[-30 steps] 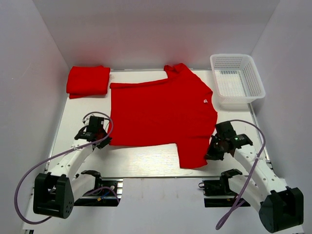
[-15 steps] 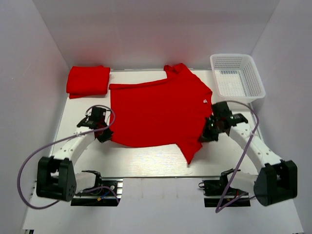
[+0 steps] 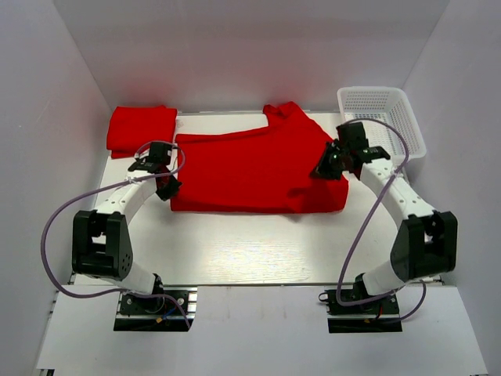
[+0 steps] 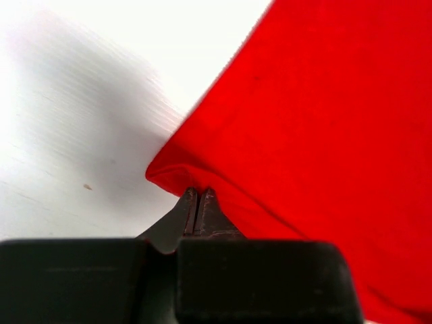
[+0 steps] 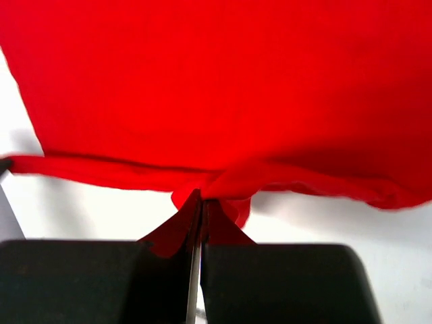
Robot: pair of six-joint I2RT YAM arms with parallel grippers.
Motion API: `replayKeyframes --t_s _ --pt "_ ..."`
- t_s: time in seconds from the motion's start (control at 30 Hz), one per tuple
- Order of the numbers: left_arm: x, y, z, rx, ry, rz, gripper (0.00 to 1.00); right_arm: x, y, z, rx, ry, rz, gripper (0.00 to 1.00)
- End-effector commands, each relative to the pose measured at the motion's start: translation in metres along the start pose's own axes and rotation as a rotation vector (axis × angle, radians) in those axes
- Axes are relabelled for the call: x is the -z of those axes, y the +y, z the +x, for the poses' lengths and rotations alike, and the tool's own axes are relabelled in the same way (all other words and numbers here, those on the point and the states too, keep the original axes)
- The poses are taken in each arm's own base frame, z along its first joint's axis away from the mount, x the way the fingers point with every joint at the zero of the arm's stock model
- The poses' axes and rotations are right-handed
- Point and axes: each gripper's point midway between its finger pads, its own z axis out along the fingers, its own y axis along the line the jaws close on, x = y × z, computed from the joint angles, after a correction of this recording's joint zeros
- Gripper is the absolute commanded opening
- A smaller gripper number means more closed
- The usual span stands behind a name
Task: Fold and stack the t-shirts
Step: Fold the flattened tshirt in 1/3 of the way
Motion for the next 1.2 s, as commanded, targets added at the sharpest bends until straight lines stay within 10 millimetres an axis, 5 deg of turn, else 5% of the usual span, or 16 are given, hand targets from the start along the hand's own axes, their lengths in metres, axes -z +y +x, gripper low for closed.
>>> replayKeyframes --t_s 0.0,0.3,0.67,1.0,1.03,1.07,1.1,1.13,1.17 --pt "0.004 0.001 -0.023 0.06 -0.064 -0.007 0.0 0.0 0.017 -0.044 0.022 -0.107 -0.054 0.0" --pt "-0.013 -0.011 -0.057 0.117 -0.101 0.046 0.0 -0.015 0.022 -0.091 0.018 -0.182 -0.087 0.0" --pt "-0.043 -0.034 -0.074 0.076 -0.067 0.088 0.0 -0.035 0.018 -0.141 -0.016 -0.261 -0.098 0.0" --pt "-0.073 -0.047 -0.091 0.06 -0.055 0.075 0.0 -0.086 0.003 -0.177 -0.039 -0.286 -0.04 0.0" --pt "-0.078 -0.046 -0.096 0.067 -0.051 0.066 0.1 -0.094 0.002 -0.181 -0.033 -0.294 -0.037 0.09" --pt "-0.079 -0.046 -0.095 0.065 -0.039 0.057 0.58 -0.1 0.002 -0.186 -0.029 -0.296 -0.037 0.16" --pt "-0.08 -0.043 -0.098 0.072 -0.036 0.048 0.8 -0.111 -0.004 -0.184 -0.027 -0.275 -0.024 0.26" --pt "-0.073 -0.049 -0.108 0.074 -0.051 0.06 1.0 -0.101 0.013 -0.203 0.01 -0.306 -0.063 0.39" --pt "-0.07 -0.049 -0.108 0.073 -0.045 0.055 1.0 -0.109 0.013 -0.201 0.039 -0.275 -0.076 0.63"
